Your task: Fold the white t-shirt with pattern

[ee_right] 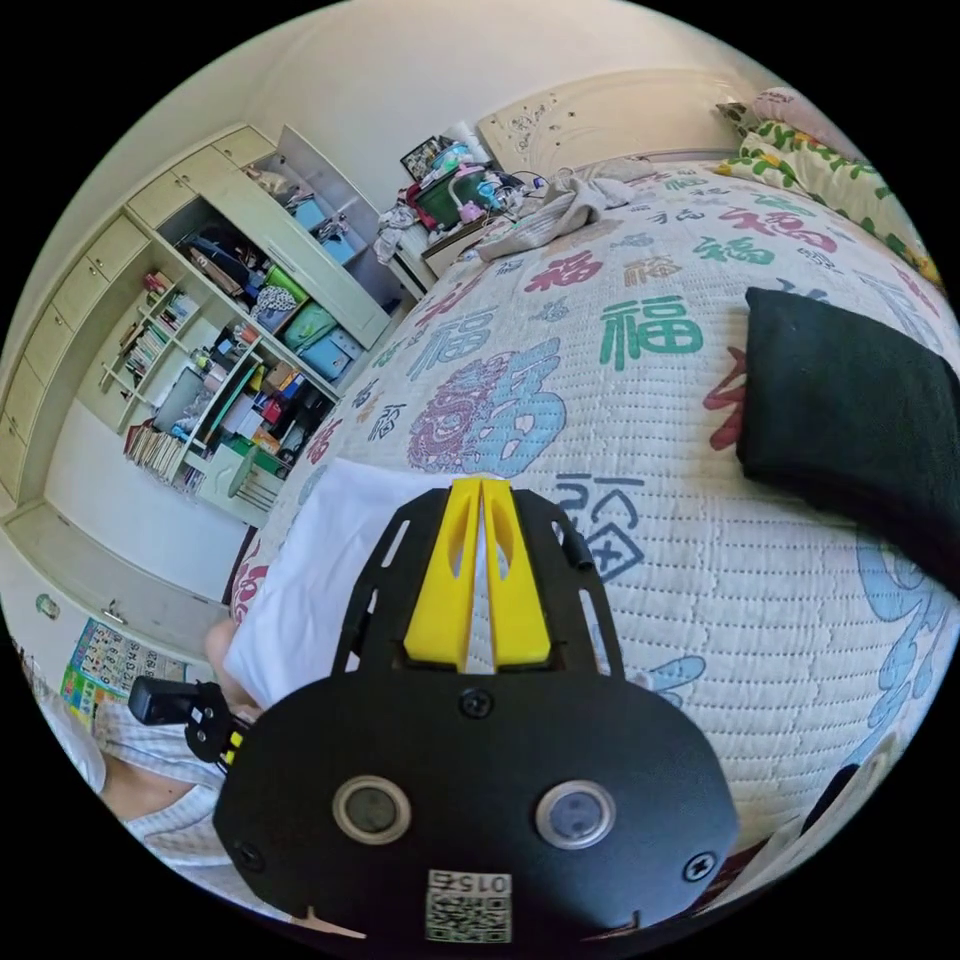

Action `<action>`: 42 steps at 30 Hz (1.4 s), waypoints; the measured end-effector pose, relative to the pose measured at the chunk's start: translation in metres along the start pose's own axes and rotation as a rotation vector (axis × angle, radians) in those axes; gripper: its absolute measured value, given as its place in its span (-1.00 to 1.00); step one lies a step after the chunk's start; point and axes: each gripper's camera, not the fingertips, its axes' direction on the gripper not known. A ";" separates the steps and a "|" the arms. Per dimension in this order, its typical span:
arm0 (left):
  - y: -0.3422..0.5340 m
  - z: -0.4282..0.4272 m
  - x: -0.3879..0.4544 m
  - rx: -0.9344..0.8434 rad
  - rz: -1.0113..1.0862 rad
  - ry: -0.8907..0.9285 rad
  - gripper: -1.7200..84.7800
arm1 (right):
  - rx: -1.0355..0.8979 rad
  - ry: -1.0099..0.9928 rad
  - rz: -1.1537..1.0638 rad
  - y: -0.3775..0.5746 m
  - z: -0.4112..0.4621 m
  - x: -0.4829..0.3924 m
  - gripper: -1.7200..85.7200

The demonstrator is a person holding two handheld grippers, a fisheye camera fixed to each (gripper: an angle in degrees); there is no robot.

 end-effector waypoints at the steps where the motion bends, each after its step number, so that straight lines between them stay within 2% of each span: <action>1: 0.001 0.004 0.003 -0.011 0.011 0.014 -0.84 | 0.014 0.029 0.014 0.005 -0.009 0.005 -0.96; 6: 0.011 -0.015 0.035 -0.002 0.124 -0.034 -0.76 | -0.021 0.106 -0.112 0.033 -0.042 -0.020 -0.83; 10: 0.018 -0.053 0.065 0.049 0.246 -0.232 -0.76 | -0.077 0.068 -0.200 0.061 -0.054 -0.060 -0.77; 13: 0.013 -0.074 0.069 0.082 0.288 -0.329 -0.77 | -0.020 0.063 -0.210 0.091 -0.075 -0.078 -0.77; 15: 0.006 -0.069 0.068 0.076 0.294 -0.301 -0.77 | -0.024 0.055 -0.226 0.109 -0.086 -0.088 -0.77; 17: -0.001 -0.034 0.063 -0.006 0.282 -0.139 -0.77 | -0.066 -0.005 -0.249 0.134 -0.096 -0.103 -0.76; 19: 0.001 -0.005 0.065 -0.017 0.269 -0.082 -0.77 | -0.094 0.008 -0.244 0.156 -0.097 -0.112 -0.73; 23: 0.000 0.034 0.082 -0.007 0.304 -0.207 -0.80 | -0.126 0.198 -0.220 0.204 -0.079 -0.116 -0.66; 27: -0.015 0.025 0.085 0.008 0.313 -0.153 -0.84 | -0.223 0.169 -0.213 0.243 -0.066 -0.103 -0.68; 29: -0.036 -0.013 0.069 0.068 0.320 -0.131 -0.87 | -0.198 0.132 -0.216 0.262 -0.080 -0.097 -0.71; 33: -0.094 -0.056 0.009 0.113 0.216 -0.305 -0.85 | -0.187 0.074 -0.273 0.279 -0.092 -0.099 -0.75; 37: -0.170 -0.013 -0.085 -0.112 0.024 -0.343 -0.77 | -0.289 0.122 -0.352 0.294 -0.070 -0.107 -0.75; 42: -0.218 0.060 -0.133 -0.226 -0.094 -0.222 -0.79 | -0.281 0.165 -0.380 0.310 -0.059 -0.112 -0.80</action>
